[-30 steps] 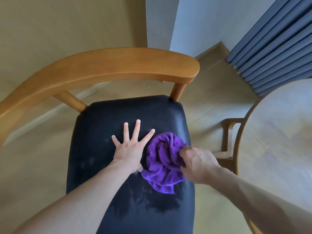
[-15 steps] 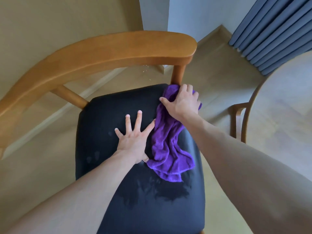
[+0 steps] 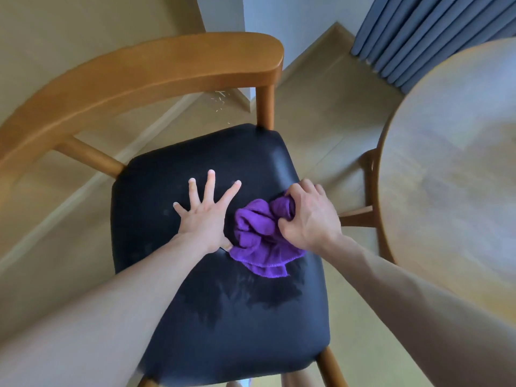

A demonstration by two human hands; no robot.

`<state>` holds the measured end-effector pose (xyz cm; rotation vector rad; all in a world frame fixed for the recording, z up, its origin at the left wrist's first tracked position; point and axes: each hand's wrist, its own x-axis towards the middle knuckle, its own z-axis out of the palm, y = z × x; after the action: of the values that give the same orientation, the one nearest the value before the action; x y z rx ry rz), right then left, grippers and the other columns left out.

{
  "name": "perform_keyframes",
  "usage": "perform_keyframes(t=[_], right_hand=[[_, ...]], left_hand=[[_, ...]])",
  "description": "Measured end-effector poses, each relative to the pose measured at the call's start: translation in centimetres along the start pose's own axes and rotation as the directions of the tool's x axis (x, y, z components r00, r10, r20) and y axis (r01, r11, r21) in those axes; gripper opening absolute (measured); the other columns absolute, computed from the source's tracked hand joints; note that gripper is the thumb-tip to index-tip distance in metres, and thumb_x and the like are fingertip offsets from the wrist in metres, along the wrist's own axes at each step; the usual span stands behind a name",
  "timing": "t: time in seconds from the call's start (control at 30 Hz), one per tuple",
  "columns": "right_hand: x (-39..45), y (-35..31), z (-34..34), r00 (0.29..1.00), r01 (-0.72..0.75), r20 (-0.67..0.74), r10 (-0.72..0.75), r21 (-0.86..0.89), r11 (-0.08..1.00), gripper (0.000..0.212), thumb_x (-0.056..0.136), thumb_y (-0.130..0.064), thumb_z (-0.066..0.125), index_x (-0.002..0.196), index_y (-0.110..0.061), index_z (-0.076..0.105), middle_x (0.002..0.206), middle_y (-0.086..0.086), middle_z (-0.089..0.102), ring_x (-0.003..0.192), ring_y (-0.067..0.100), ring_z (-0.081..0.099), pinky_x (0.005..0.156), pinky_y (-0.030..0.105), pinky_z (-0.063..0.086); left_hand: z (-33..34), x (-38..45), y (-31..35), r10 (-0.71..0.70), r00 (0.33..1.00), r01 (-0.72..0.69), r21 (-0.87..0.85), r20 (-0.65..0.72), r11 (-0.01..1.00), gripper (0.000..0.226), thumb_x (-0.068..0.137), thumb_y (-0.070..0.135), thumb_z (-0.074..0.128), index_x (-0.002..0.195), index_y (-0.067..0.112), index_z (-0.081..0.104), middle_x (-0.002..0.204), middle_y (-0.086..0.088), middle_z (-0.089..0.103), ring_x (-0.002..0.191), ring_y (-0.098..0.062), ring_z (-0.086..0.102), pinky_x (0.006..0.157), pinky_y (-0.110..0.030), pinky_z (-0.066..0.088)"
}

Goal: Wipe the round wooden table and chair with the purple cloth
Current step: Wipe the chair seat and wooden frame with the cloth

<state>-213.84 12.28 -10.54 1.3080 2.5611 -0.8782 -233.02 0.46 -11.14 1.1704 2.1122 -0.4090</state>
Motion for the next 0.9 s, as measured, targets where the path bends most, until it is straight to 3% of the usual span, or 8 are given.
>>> perform_keyframes(t=[0.17,0.27,0.37,0.5,0.6,0.7,0.77,0.9], right_hand=[[3.1,-0.9,-1.1,0.928,-0.113,-0.283,0.241,0.401,0.909,0.052,0.076,-0.023,0.065,0.124,-0.01,0.047,0.123,0.008,0.044,0.113,0.032,0.047,0.098,0.038,0.04],[3.6,-1.5,0.6,0.959,-0.209,-0.124,0.254,0.295,0.932,0.054,0.081,-0.02,0.061,0.132,-0.013,0.044,0.135,0.009,0.041,0.124,0.034,0.041,0.102,0.041,0.039],[0.8,-1.4,2.1,0.97,-0.22,-0.089,0.225,0.062,0.974,0.044,0.078,-0.023,0.06,0.119,-0.015,0.048,0.128,0.01,0.044,0.116,0.038,0.041,0.092,0.049,0.046],[-5.9,-0.5,2.5,0.981,-0.186,0.053,0.185,0.018,0.982,0.047,0.071,-0.024,0.057,0.118,-0.02,0.056,0.114,0.005,0.047,0.106,0.036,0.043,0.09,0.047,0.047],[-10.4,-0.1,2.5,0.937,-0.18,0.299,0.18,-0.028,0.983,0.045,0.071,-0.022,0.052,0.115,-0.025,0.063,0.106,-0.006,0.045,0.11,0.032,0.048,0.095,0.043,0.049],[-12.0,0.0,1.4,0.842,-0.164,0.491,0.223,-0.161,0.973,0.033,0.071,-0.02,0.053,0.1,-0.022,0.068,0.099,-0.003,0.061,0.1,0.027,0.061,0.078,0.037,0.058],[-11.9,0.0,0.3,0.87,-0.224,0.422,0.255,-0.122,0.967,0.028,0.065,-0.024,0.051,0.089,-0.021,0.065,0.087,-0.003,0.059,0.088,0.029,0.063,0.067,0.034,0.057],[-8.8,-0.8,-0.8,0.957,-0.285,0.008,0.291,0.237,0.929,0.041,0.064,-0.03,0.05,0.104,-0.022,0.057,0.106,0.0,0.048,0.1,0.027,0.052,0.083,0.037,0.049]], left_hand=[[0.0,-0.3,0.0,0.011,1.0,-0.011,-0.006,-0.003,1.0,0.147,0.063,0.036,0.098,0.153,0.055,-0.017,0.16,0.001,-0.042,0.151,-0.046,-0.026,0.113,-0.079,0.015],[0.1,-0.3,-0.3,0.027,0.999,-0.028,-0.018,-0.021,0.999,0.146,0.063,0.038,0.097,0.153,0.056,-0.017,0.161,0.002,-0.04,0.151,-0.044,-0.026,0.113,-0.079,0.014],[0.3,-0.4,-0.7,0.048,0.998,-0.049,-0.032,-0.031,0.998,0.146,0.063,0.04,0.097,0.153,0.056,-0.017,0.162,0.001,-0.039,0.151,-0.043,-0.028,0.113,-0.08,0.011],[0.3,-1.2,-0.5,0.066,0.997,-0.068,-0.054,-0.042,0.996,0.14,0.069,0.038,0.094,0.156,0.053,-0.015,0.164,-0.001,-0.037,0.152,-0.04,-0.027,0.115,-0.076,0.009],[1.2,-2.5,-0.4,0.107,0.99,-0.112,-0.048,-0.088,0.993,0.117,0.085,0.033,0.083,0.16,0.046,-0.006,0.167,-0.002,-0.027,0.155,-0.035,-0.021,0.12,-0.07,0.013],[2.9,-4.4,0.1,0.19,0.977,-0.195,-0.037,-0.095,0.98,0.093,0.097,0.017,0.064,0.161,0.044,0.002,0.169,0.001,-0.02,0.156,-0.033,-0.015,0.12,-0.068,0.018],[3.7,-5.4,0.7,0.217,0.975,-0.219,-0.046,-0.038,0.975,0.098,0.093,0.019,0.065,0.16,0.045,-0.002,0.169,0.002,-0.022,0.156,-0.035,-0.016,0.118,-0.07,0.019],[5.1,-6.4,1.6,0.221,0.972,-0.226,0.045,0.082,0.973,0.126,0.078,0.037,0.08,0.156,0.047,-0.018,0.163,-0.004,-0.037,0.151,-0.043,-0.026,0.113,-0.075,0.02]])
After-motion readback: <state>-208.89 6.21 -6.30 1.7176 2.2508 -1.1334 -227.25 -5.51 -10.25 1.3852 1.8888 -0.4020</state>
